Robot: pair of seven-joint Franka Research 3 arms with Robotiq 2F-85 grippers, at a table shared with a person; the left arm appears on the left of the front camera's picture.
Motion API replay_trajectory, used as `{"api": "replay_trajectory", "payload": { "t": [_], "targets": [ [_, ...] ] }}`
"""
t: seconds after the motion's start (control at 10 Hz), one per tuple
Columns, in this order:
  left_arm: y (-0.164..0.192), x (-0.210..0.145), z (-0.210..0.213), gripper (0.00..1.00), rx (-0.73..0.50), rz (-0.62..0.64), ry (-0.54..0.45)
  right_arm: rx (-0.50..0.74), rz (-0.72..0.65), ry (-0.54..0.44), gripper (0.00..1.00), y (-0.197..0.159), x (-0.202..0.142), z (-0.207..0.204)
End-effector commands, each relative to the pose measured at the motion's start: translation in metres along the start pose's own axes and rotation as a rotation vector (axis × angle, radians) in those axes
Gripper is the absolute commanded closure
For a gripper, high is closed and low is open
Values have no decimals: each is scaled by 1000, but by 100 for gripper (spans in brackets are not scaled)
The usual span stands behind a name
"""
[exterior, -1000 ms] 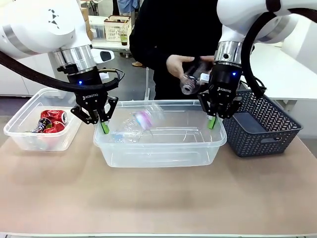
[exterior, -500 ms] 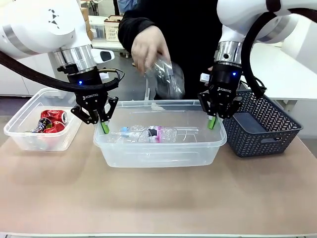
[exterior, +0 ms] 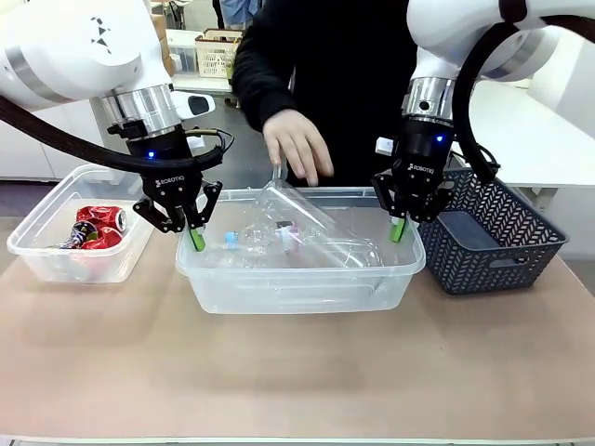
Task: Sort the waste into each basket.
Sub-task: Offer the picked Organizing box to the human.
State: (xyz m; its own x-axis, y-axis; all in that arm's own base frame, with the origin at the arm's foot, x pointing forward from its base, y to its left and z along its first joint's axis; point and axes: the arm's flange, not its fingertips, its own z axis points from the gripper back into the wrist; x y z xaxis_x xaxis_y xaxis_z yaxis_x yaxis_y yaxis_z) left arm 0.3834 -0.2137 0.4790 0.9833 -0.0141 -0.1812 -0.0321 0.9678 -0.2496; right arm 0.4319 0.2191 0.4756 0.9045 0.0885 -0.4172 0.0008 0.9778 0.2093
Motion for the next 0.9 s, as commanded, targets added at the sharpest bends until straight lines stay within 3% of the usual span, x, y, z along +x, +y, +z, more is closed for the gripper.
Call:
{"api": "replay_trajectory", "payload": {
  "t": [0.0, 0.8],
  "targets": [
    [9, 0, 3, 100, 5, 25, -5, 6, -3, 8, 100, -5, 0, 6],
    [9, 0, 3, 100, 5, 25, -5, 6, -3, 8, 100, -5, 0, 6]
  ]
}}
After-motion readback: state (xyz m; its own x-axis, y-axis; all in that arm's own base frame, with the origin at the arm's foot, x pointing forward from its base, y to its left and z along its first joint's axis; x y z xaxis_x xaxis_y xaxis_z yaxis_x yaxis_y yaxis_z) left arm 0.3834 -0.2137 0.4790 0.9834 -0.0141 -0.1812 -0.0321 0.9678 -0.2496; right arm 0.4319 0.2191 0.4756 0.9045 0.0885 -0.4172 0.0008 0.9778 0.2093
